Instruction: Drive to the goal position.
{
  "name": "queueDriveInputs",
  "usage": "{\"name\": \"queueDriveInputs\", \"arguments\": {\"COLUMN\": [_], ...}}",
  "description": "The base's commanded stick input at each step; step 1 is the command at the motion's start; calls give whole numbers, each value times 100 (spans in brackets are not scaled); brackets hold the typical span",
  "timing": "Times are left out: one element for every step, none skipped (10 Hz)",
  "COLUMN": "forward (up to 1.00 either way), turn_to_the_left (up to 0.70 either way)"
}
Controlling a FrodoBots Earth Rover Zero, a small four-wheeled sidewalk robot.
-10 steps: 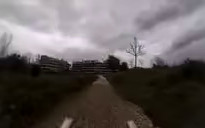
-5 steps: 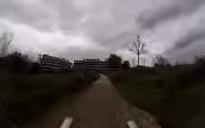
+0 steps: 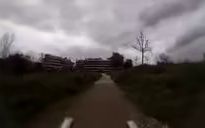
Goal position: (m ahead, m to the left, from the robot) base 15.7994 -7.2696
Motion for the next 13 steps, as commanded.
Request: {"name": "queueDriveInputs", "arguments": {"forward": [70,70,70,70,70,70,70,70,70,70,70,70,70], "turn_to_the_left": [0,0,0,0,0,0,0,0,-22,-35,0,0,0]}}
